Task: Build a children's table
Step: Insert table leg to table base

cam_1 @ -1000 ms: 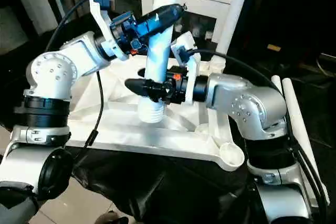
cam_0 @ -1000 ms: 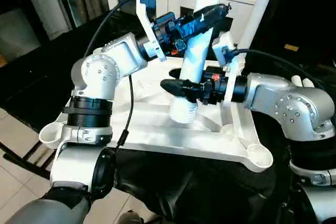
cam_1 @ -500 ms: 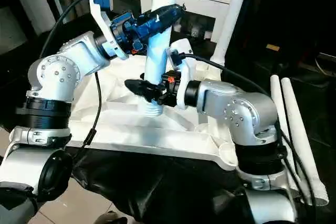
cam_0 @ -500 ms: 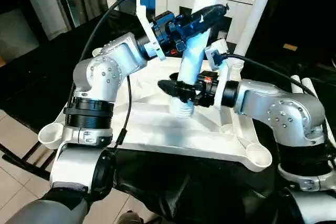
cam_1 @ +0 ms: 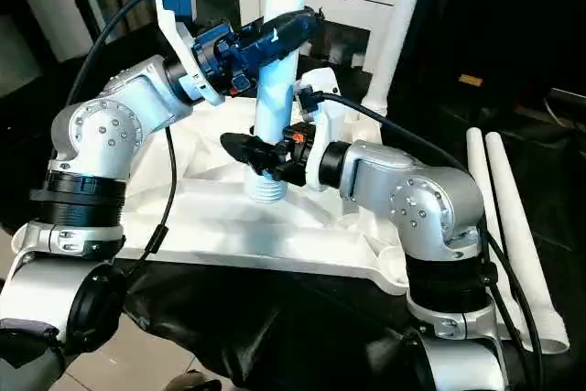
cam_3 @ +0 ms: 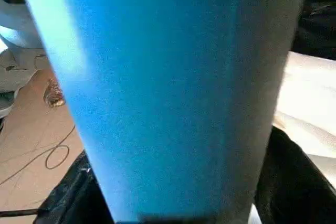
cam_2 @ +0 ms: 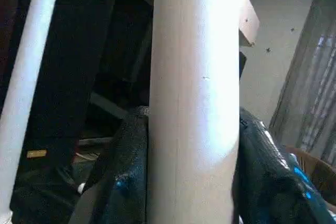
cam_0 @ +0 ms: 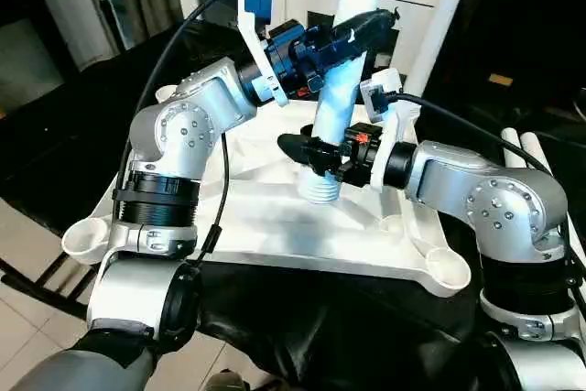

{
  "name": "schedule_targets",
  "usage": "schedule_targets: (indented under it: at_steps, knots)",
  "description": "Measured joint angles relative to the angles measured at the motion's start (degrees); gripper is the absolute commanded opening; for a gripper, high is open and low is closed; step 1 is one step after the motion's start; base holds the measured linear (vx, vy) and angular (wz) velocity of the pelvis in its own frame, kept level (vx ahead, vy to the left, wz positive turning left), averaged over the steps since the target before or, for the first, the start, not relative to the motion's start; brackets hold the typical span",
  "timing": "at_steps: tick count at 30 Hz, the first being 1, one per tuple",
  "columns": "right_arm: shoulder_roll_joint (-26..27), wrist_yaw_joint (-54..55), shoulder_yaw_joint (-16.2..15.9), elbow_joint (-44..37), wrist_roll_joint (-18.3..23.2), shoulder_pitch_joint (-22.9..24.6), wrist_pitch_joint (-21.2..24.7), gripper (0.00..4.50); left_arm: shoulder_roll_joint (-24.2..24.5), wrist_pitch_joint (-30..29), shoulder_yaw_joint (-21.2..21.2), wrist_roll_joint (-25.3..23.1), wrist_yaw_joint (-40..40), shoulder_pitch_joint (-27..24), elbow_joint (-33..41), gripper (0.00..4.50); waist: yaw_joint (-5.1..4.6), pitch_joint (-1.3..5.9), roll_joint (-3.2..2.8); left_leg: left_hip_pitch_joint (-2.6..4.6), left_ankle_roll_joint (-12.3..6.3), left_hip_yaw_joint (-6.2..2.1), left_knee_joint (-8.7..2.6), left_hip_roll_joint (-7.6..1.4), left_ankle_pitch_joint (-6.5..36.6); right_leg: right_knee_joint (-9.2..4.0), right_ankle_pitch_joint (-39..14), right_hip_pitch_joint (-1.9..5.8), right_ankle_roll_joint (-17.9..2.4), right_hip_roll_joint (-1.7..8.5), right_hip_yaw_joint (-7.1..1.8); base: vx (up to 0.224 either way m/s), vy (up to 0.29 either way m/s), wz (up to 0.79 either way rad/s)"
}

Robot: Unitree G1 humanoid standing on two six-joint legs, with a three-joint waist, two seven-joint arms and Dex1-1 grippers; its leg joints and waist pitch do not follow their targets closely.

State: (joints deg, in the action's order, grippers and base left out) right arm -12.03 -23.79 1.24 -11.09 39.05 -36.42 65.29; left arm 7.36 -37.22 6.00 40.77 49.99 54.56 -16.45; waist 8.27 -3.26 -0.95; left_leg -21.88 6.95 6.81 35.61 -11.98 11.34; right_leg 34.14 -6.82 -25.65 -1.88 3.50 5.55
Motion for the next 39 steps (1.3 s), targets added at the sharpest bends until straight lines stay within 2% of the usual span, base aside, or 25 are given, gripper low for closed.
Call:
schedule_targets:
  at_steps: [14,24,27,28,31,33,39]
  knots:
    - [-1.7,0.4,0.8,-1.8,0.7,0.0,1.7,3.04,0.3,1.4,-0.8,-1.2,1.6,0.0,-1.4,1.80,-0.09,-0.01,-0.38,0.01,0.00,0.00,0.00,0.00,0.0,0.00,0.0,0.00,0.0,0.00,0.00,0.000,0.000,0.00]
    - [-1.7,1.5,1.4,-1.9,1.3,0.0,2.6,3.04,0.3,2.2,-0.8,-1.2,2.3,0.0,-2.6,1.80,-0.07,0.13,-1.34,-0.01,-0.01,0.00,0.00,0.02,0.0,-0.02,0.0,0.01,0.0,0.00,0.00,0.000,0.000,0.00]
    - [-1.9,1.6,1.5,-2.3,1.3,0.2,3.2,3.04,0.2,2.2,-0.9,-1.2,2.5,0.0,-3.0,1.80,-0.07,0.14,-1.38,0.00,0.00,0.00,0.00,0.01,0.0,-0.02,0.0,0.01,0.0,-0.01,0.01,0.000,0.000,0.00]
    - [-1.9,1.6,1.6,-2.3,1.4,0.2,3.3,2.78,0.2,2.2,-0.9,-1.2,2.6,0.0,-3.1,1.80,-0.09,0.13,-1.39,0.00,0.00,0.00,0.00,0.01,0.0,-0.02,0.0,0.02,0.0,-0.01,0.00,0.000,0.000,0.00]
    - [-1.9,1.6,1.6,-2.4,1.9,0.3,3.8,2.68,0.2,2.2,-0.9,-1.3,2.9,0.0,-3.5,1.80,-0.14,0.15,-1.45,0.00,-0.01,0.00,0.00,0.01,0.0,-0.03,0.0,0.01,0.0,-0.01,0.01,0.000,0.000,0.00]
    - [-1.9,1.6,1.6,-2.4,1.9,0.4,4.0,2.38,0.2,2.2,-1.0,-1.5,3.0,0.0,-3.6,1.80,-0.13,0.18,-1.51,-0.01,-0.01,0.00,0.00,0.01,0.0,-0.03,0.0,0.01,0.0,-0.01,0.01,0.000,0.000,0.00]
    - [-1.9,1.6,1.5,-2.7,2.1,0.7,4.2,2.03,0.2,2.3,-1.4,-1.8,3.0,0.0,-3.9,1.80,-0.13,0.19,-1.52,-0.01,-0.01,0.00,0.00,0.01,0.0,-0.04,0.0,0.01,0.0,-0.01,0.01,0.000,0.000,0.00]
